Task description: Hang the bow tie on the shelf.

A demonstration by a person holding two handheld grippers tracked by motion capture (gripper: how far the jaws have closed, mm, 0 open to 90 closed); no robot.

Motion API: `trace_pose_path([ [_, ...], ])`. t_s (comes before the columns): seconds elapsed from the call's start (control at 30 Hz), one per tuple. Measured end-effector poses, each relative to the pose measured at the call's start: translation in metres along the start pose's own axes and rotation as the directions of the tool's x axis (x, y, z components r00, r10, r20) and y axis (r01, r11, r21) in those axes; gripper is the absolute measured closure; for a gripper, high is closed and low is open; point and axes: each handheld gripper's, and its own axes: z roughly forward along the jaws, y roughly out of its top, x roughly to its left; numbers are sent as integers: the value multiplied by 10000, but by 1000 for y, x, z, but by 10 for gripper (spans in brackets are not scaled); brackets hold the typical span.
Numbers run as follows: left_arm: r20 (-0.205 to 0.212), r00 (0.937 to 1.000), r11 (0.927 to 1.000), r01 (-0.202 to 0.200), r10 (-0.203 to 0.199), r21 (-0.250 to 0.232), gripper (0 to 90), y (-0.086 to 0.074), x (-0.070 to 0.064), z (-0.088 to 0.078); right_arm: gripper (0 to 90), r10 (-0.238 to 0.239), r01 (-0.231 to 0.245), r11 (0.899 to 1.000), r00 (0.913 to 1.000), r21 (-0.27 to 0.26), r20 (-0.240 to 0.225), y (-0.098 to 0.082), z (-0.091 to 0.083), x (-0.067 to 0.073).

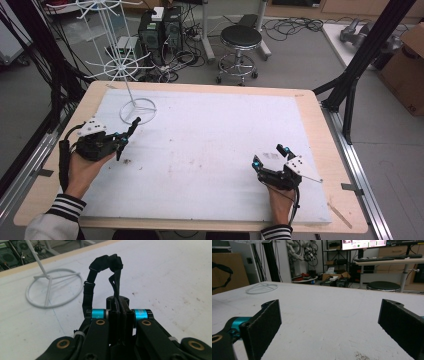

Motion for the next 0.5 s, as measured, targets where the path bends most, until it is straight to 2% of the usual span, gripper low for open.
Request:
trace_pose_path([
  [0.27,-183,9990,9969,390,-404,-681,870,4,5,-10,37,-3,3,10000,10000,3,-3,0,0,0],
  [0.5,-287,9974,9892,625,-668,-1324,871,11,10,-20,37,-5,5,10000,10000,21,-2,0,0,0],
])
